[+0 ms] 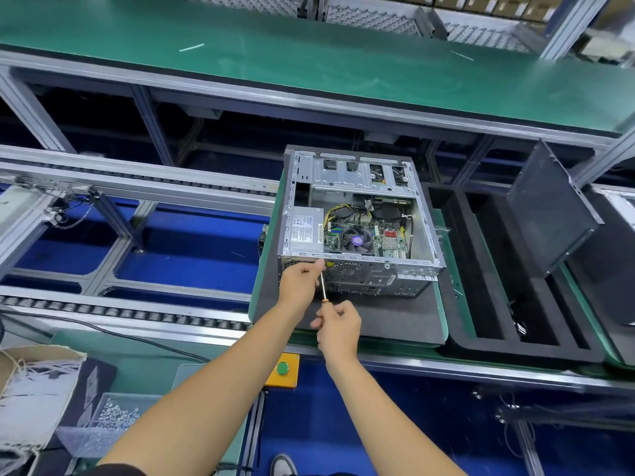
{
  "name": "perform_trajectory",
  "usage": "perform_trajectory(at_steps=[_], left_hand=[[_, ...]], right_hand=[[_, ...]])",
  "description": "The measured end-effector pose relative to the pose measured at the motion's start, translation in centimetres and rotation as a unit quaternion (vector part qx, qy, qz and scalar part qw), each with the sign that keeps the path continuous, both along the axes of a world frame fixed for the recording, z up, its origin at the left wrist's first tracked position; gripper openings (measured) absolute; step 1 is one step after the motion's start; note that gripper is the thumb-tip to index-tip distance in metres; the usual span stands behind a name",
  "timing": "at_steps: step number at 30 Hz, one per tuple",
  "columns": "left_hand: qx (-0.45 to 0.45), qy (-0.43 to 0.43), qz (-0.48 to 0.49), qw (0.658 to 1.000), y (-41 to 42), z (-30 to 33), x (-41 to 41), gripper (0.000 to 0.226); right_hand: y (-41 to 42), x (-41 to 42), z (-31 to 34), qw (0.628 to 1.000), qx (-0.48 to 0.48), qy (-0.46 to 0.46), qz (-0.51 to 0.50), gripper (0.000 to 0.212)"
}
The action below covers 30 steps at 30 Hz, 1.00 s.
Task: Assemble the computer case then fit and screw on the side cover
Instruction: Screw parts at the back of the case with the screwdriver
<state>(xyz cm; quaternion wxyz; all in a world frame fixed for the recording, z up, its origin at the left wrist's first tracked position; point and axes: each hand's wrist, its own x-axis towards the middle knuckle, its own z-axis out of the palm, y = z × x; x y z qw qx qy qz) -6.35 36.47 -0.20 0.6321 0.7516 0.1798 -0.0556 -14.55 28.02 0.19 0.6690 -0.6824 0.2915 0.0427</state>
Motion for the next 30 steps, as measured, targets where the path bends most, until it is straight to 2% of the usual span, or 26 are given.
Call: perform_trajectory(at_steps=[3,6,9,20,25,30], left_hand=[[-0.03,0.017,-0.01,0.999,0.29,0.17,-0.08,0.031],[-0.179,0.062,0.007,0.982,0.25,-0.18,-0.57,0.029],[-0.242,0.08,0.018,0.967,0.31,-0.23,-0.75,0.026],[-0.216,0.067,0.023,0.974,0.0,0.56,-0.52,0.026],[-0.212,0.069,0.012,0.975,-0.12,0.43,-0.19,0.026],[-0.123,0.064,-0.025,0.99,0.44,0.61,-0.3,0.031]], right_hand=[[0.2,0.04,-0.06,1.0,0.001,0.0,0.001,0.017],[0.25,-0.03,-0.2,1.0,-0.001,-0.008,0.0,0.017],[0.31,-0.01,-0.34,1.0,-0.006,-0.008,-0.001,0.017],[0.62,-0.02,-0.42,0.999,-0.032,-0.02,0.002,0.019],[0.36,0.2,-0.22,1.0,-0.009,-0.008,-0.006,0.019],[0.48,0.09,0.04,1.0,0.009,0.006,-0.021,0.017]])
